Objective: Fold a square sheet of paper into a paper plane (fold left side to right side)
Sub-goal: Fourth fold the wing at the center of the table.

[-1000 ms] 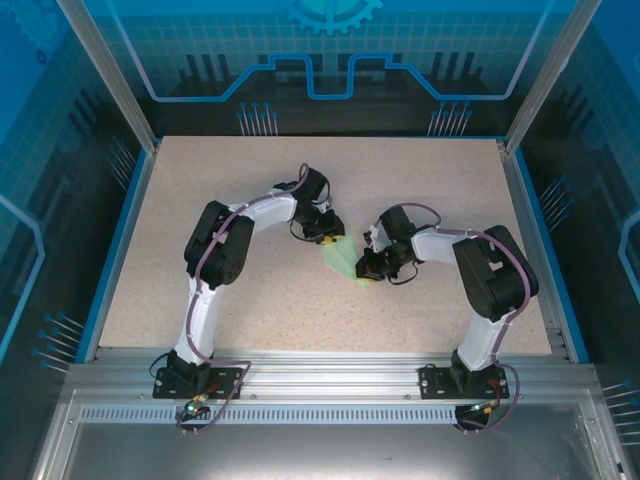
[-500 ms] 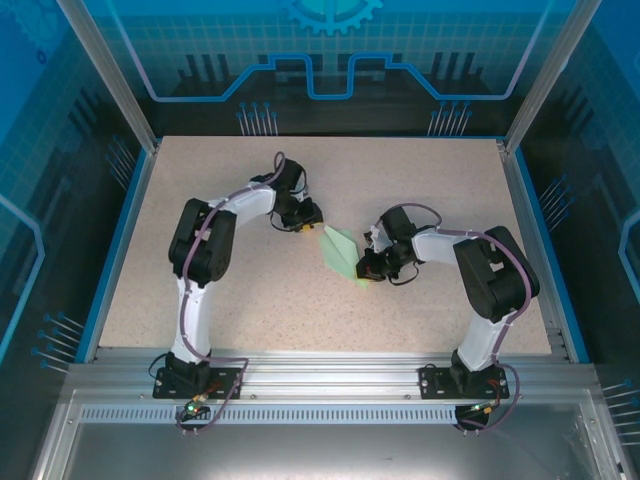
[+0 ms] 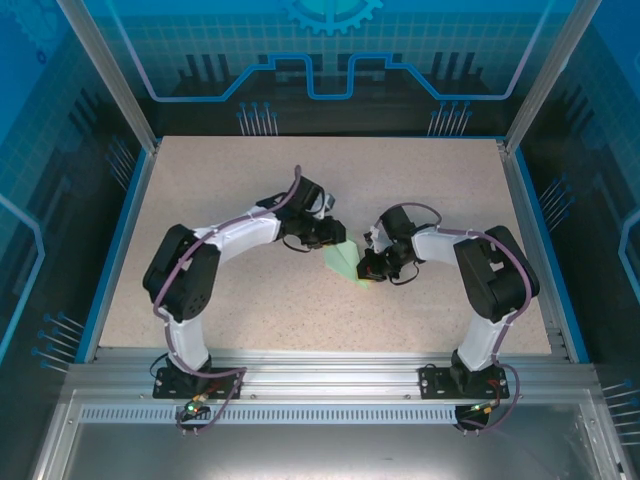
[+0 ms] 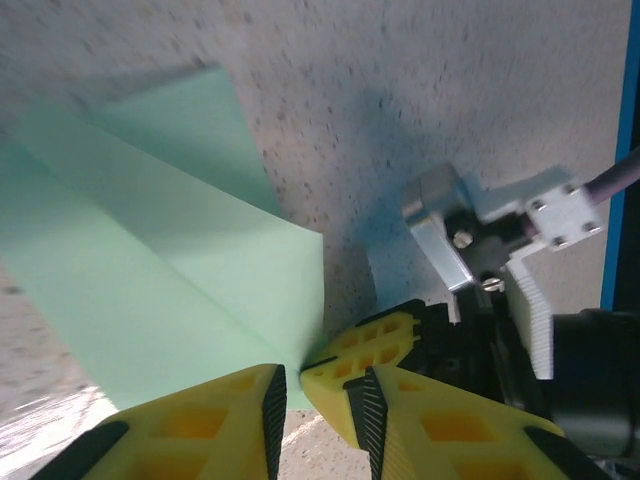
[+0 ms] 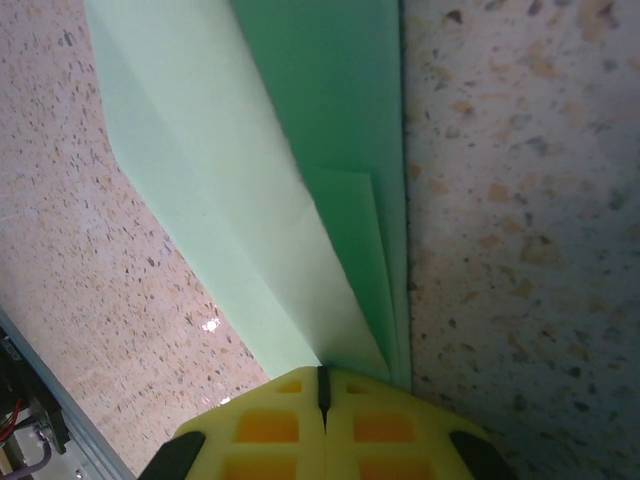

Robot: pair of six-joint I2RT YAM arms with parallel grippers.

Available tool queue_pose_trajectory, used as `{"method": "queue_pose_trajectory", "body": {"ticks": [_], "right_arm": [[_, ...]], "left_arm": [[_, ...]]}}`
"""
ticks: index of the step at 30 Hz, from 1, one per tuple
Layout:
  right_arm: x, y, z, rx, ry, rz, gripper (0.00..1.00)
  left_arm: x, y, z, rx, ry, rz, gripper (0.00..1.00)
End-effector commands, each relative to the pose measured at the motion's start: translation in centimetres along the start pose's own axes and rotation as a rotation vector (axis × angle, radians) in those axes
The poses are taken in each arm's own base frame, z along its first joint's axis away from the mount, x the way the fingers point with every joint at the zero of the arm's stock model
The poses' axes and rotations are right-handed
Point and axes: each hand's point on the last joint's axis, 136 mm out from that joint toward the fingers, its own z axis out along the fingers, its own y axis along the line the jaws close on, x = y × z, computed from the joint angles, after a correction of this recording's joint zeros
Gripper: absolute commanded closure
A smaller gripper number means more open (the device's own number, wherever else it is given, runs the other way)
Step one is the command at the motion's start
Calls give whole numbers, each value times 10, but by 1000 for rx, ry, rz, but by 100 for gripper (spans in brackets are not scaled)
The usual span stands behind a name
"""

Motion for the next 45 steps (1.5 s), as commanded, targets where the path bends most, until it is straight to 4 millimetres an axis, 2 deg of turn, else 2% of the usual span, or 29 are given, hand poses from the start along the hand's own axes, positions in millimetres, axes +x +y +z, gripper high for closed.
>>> {"method": "queue_pose_trajectory", "body": {"ticks": [1,4,6,15,22,25,27,30,33,39,45], "right_arm": [[30,-44,6,167,111,98,100],[29,-44,5,172,111,98,100],[30,-45,4,182,111,98,100],[36,-51,2,212,133,100,100],[42,-53,-6,225,132,98,100],[41,-43,-16,207,114,91,100],[35,-30,-28,179,77,83,100],[19,-5,-44,118,4,78,100],[0,18,-49,55,-67,86,100],[-32,41,-32,-20,-160,176,100],[-41,45,-7,3,-154,218,100]], "left_arm": [[-5,-7,18,66,26,-14,69],[-9,-6,30,66,40,-17,69],[-10,1,37,41,48,-24,70],[-9,58,65,-150,72,-96,71],[-1,87,73,-236,90,-125,72],[4,93,76,-245,99,-132,72],[7,93,77,-238,102,-137,72],[8,92,78,-227,100,-138,72],[10,89,79,-220,103,-134,72],[11,86,81,-212,103,-134,72],[10,85,80,-213,102,-129,73]]}}
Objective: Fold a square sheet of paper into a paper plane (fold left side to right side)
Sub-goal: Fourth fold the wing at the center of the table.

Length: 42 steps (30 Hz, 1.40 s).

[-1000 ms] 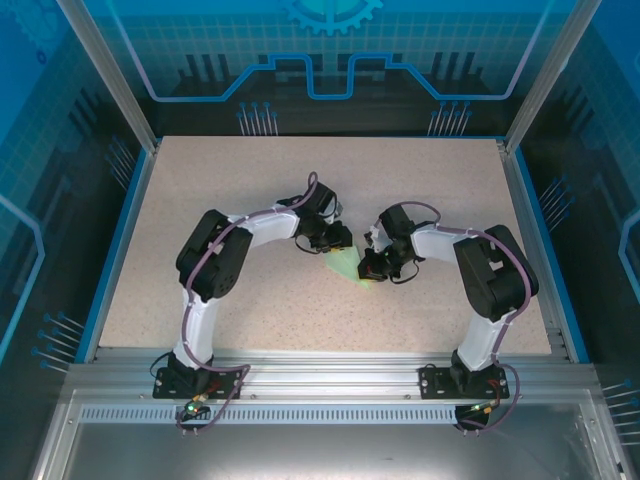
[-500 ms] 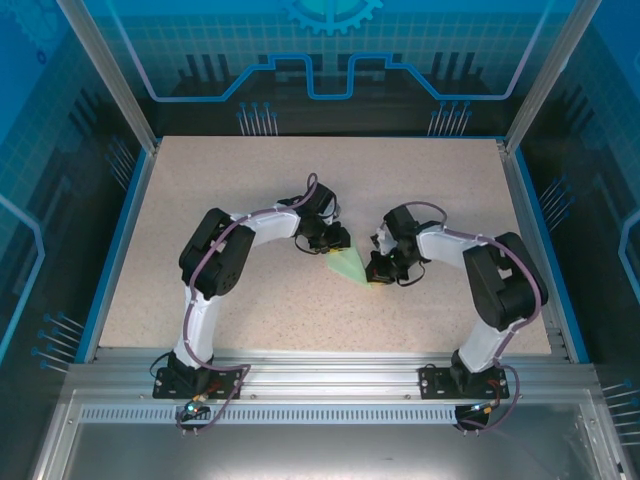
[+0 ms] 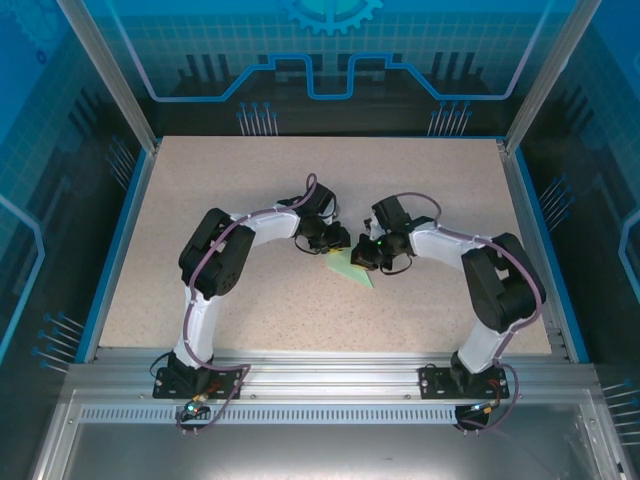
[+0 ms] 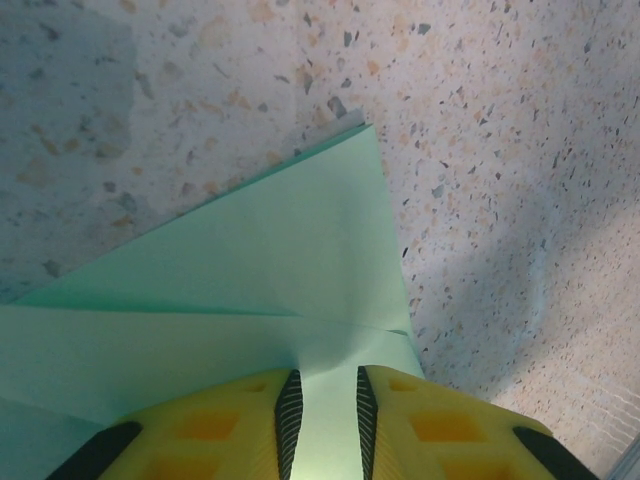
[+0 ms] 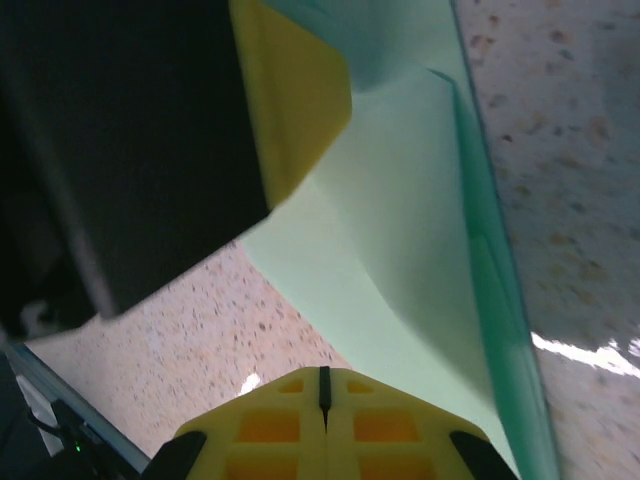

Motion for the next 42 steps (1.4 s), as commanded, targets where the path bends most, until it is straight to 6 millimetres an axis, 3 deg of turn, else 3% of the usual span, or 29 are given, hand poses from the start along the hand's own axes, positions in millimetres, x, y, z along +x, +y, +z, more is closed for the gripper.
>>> {"method": "queue_pose_trajectory", "body": {"ticks": [1,10,16,32,38,42], "right_arm": [[-9,10,12,-4,-24,45,100],[-14,-8,30,76,-45,70,100],[-5,-30,34,158,-20,79,100],[51,-88,-4,204,40,150,100],[80,-112,-8,254,117,143,100],[86,-125,-16,261,107,165,100]], "left_arm": [[17,41,20,-120,39,-45,72],[17,43,22,-126,44,-52,73],[18,45,23,-138,46,-53,73],[18,58,26,-177,49,-67,74],[17,56,25,-174,45,-64,74],[17,56,24,-173,44,-62,74]]}}
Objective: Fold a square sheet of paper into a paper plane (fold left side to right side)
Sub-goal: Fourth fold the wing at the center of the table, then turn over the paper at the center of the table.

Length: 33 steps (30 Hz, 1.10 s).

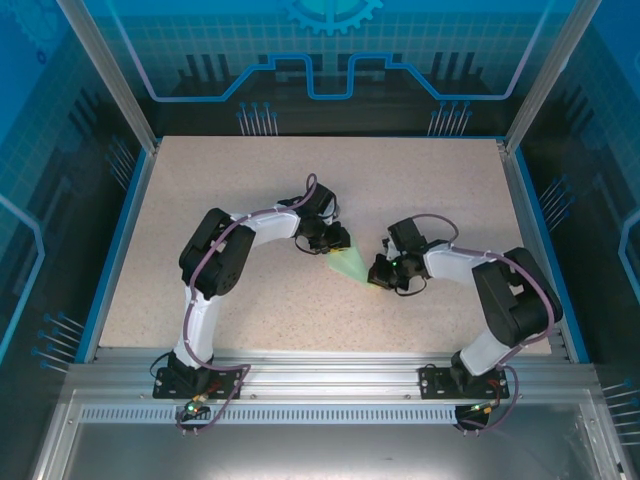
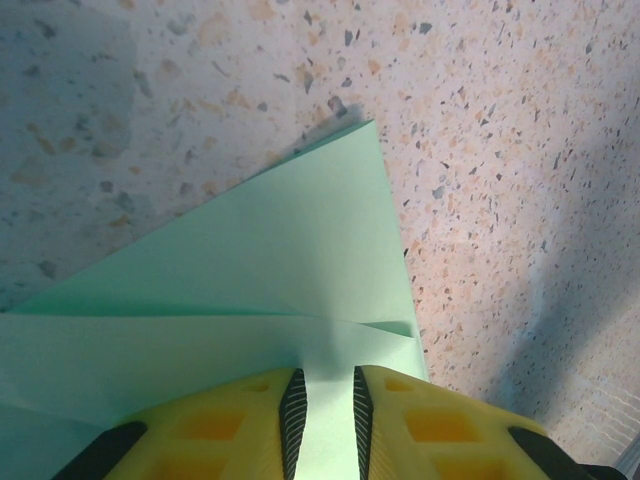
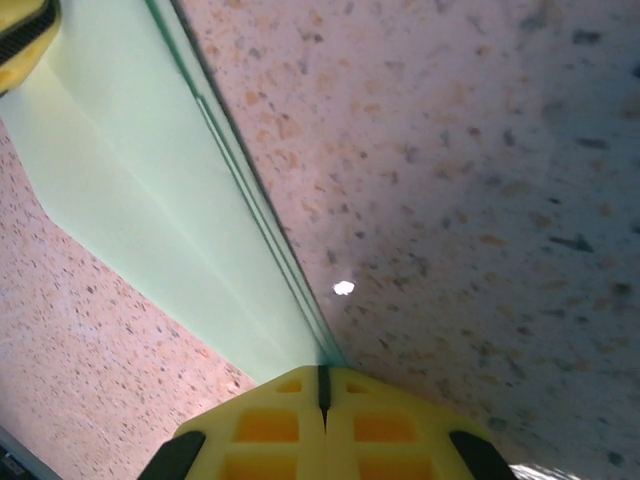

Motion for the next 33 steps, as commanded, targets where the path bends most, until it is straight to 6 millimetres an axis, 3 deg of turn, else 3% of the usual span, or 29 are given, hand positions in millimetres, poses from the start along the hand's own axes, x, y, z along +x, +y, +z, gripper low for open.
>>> {"method": "queue_pose_trajectory", "body": {"ticks": [1,7,11,16,19,23,25,29,33], "right_arm": [[48,-60,-6,176,144,98,100],[47,-57,-16,153,142,68,100],[34,-38,-27,79,87,-12,100],[12,-21,-49,49,3,-141,85],[0,-14,-65,43,-78,-190,75],[-13,-5,-89,29,-198,-247,53],[-17,-1,-99,20,-251,-266,44],[-15,4,-110,-34,-323,-279,28],[-8,14,-117,-138,-352,-274,11]], "left_arm": [[17,55,23,-170,43,-57,74],[14,45,17,-143,34,-47,72],[6,20,2,-75,21,-28,69],[-11,-27,-35,24,-17,20,66],[-21,-44,-63,55,-64,38,61],[-17,-37,-97,31,-153,27,51],[-9,-27,-104,20,-174,5,47],[9,-11,-93,40,-158,-51,46],[14,-8,-72,87,-126,-87,46]]}}
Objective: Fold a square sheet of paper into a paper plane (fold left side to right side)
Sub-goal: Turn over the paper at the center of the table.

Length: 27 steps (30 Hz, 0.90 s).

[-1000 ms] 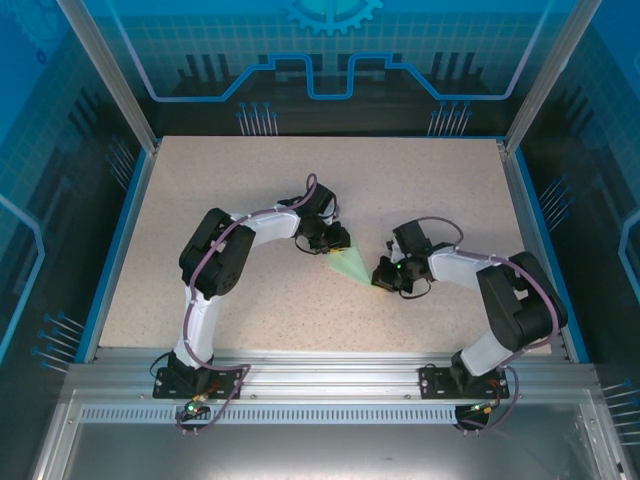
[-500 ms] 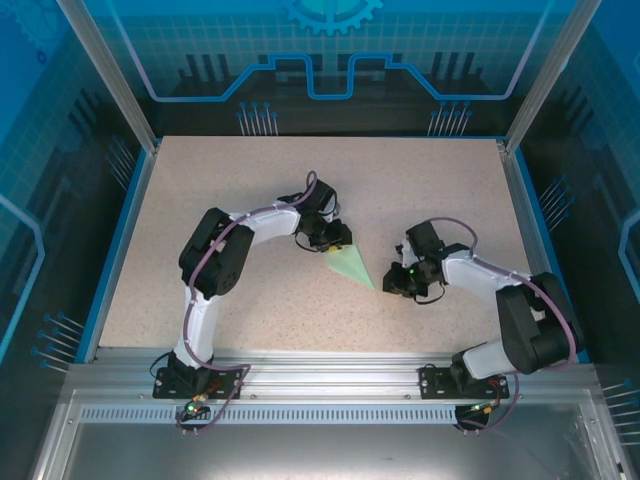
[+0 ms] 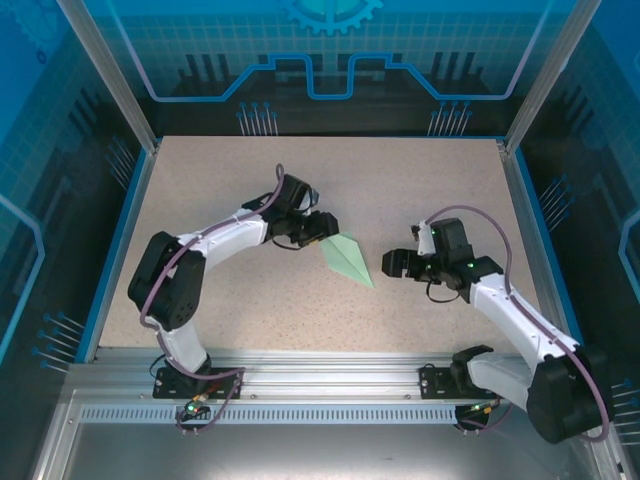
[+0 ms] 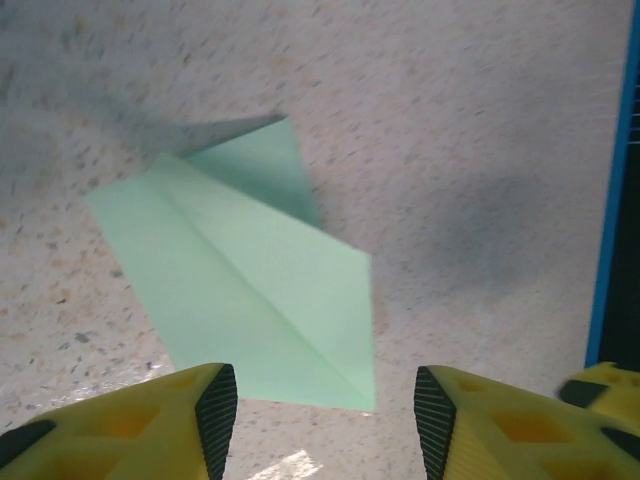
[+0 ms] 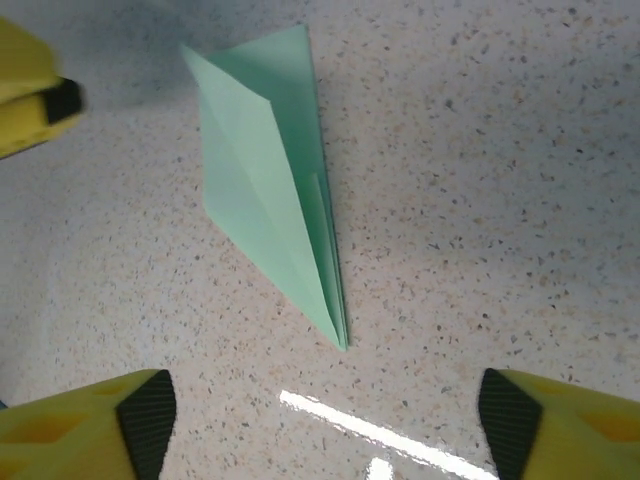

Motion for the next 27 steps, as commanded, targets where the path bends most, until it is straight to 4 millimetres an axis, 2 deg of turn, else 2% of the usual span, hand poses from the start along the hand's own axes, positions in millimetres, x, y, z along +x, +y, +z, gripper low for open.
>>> {"method": "queue_pose_trajectory", "body": {"ticks": [1,2,7,15,19,27], "right_arm": [[2,6,-5,-76,-31,30,6],[3,9,-7,-96,-36,37,1],[9,17,-13,-154,-45,46,1],[11,22,-14,-190,-38,55,1],[9,29,-17,-221,-42,56,0],[2,38,-21,-304,-60,78,0]], "left_arm": [[8,9,25,30,39,-63,46],[8,9,31,42,45,-71,46],[9,7,54,69,73,-90,48],[11,13,72,73,92,-113,53],[10,8,81,105,112,-118,58],[3,-7,77,145,89,-82,70]]}}
